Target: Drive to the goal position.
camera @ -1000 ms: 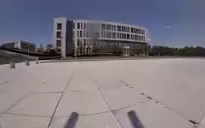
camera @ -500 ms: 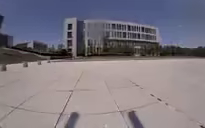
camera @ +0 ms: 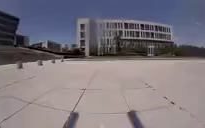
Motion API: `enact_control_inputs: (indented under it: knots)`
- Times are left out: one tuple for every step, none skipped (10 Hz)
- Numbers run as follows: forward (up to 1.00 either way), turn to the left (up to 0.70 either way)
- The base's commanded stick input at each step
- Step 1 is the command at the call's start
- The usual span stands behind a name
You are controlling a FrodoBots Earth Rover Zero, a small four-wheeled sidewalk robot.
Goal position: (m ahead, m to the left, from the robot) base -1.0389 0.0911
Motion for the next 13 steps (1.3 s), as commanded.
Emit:
enact_control_inputs:
  knots:
    - [0.00,0.45]
    - [0.00,0.45]
    - [0.00,0.45]
    - [0.00,0.45]
    - [0.00,0.45]
    - [0.00,0.45]
    - [0.00,0.45]
    - [0.00,0.45]
    - [0.00,0.45]
    - [0.00,0.45]
    - [0.00,0.45]
    - [0.00,0.45]
    - [0.00,0.45]
